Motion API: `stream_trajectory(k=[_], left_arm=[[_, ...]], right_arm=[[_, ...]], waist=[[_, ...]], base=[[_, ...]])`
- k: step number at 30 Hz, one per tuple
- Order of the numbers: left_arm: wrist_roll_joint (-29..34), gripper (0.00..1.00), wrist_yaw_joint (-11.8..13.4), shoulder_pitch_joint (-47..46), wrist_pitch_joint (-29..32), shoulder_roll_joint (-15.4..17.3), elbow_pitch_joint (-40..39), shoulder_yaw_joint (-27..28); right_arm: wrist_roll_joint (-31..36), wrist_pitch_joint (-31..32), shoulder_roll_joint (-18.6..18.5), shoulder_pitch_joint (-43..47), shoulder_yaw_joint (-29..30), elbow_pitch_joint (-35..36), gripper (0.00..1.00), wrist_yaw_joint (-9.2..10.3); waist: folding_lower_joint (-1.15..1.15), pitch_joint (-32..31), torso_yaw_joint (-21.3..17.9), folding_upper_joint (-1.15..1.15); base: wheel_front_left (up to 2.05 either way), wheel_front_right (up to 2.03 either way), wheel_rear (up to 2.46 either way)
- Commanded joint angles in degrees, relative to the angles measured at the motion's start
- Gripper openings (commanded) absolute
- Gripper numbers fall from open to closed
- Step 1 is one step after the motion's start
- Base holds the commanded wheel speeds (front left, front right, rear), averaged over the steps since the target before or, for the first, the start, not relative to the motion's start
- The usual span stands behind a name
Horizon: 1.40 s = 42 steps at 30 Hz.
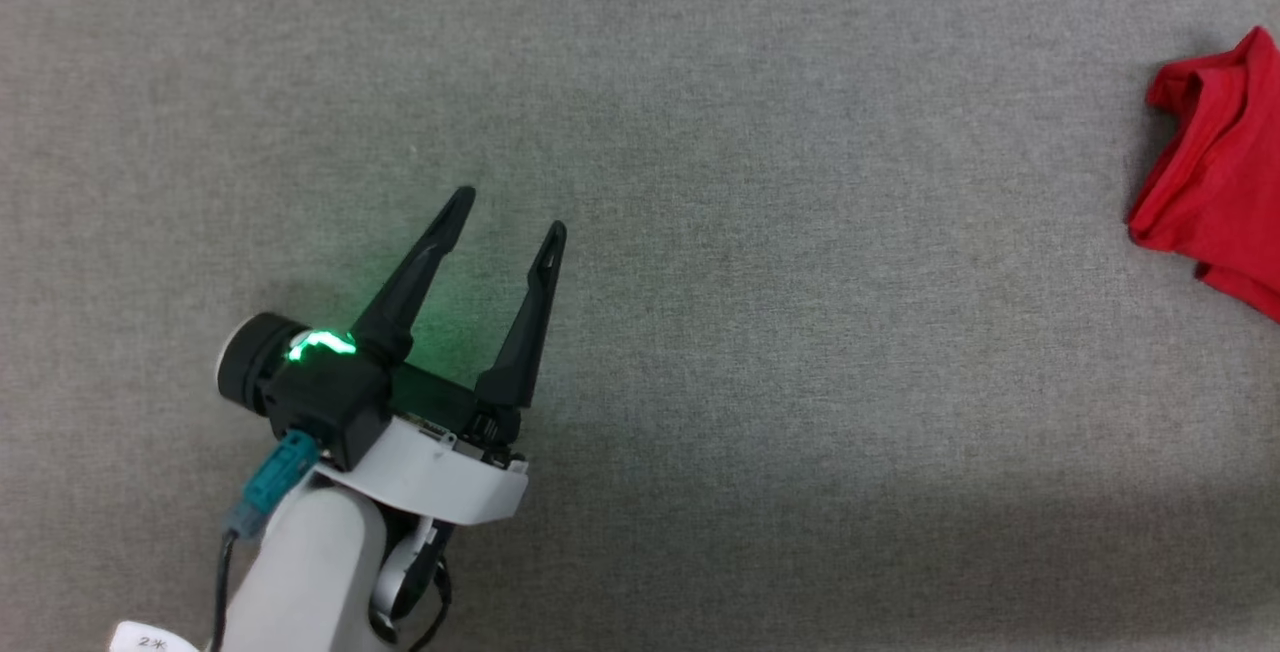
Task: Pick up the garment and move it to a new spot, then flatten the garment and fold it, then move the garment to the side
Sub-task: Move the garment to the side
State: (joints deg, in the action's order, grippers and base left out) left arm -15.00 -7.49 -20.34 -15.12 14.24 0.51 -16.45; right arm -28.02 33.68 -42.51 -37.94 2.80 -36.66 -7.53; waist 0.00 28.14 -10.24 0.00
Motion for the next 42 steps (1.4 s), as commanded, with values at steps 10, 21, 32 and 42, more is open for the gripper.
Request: stream_trajectory(k=[10, 21, 32, 42], left_arm=[[-0.69, 1.0, 0.01, -0.25, 0.02, 0.15, 0.15, 0.03], [-0.96, 1.0, 0.01, 1.12, 0.02, -0.9, 0.95, 0.7], [-1.45, 1.0, 0.01, 5.98, 0.03, -2.66, 0.82, 2.73], [-1.74, 1.0, 0.01, 11.83, 0.03, -4.37, 0.21, 5.54]], right_arm=[[3.17, 3.65, 4.76, -3.11, 2.91, -6.18, 0.0, 0.09], [8.61, 3.49, 6.1, -6.27, 5.84, -9.65, 1.0, 0.09], [11.19, 4.22, 4.41, -3.85, 5.33, -2.47, 1.0, 0.09], [8.86, -12.47, 4.77, 8.03, 0.72, 12.88, 1.0, 0.09]], waist=[[0.0, 1.23, 1.78, 0.0], [0.0, -2.29, 2.48, 0.0], [0.0, -11.84, 1.71, 0.0], [0.0, -20.13, 2.94, 0.0]], base=[[0.0, 0.0, 0.0], [0.0, 0.0, 0.0], [0.0, 0.0, 0.0], [0.0, 0.0, 0.0]])
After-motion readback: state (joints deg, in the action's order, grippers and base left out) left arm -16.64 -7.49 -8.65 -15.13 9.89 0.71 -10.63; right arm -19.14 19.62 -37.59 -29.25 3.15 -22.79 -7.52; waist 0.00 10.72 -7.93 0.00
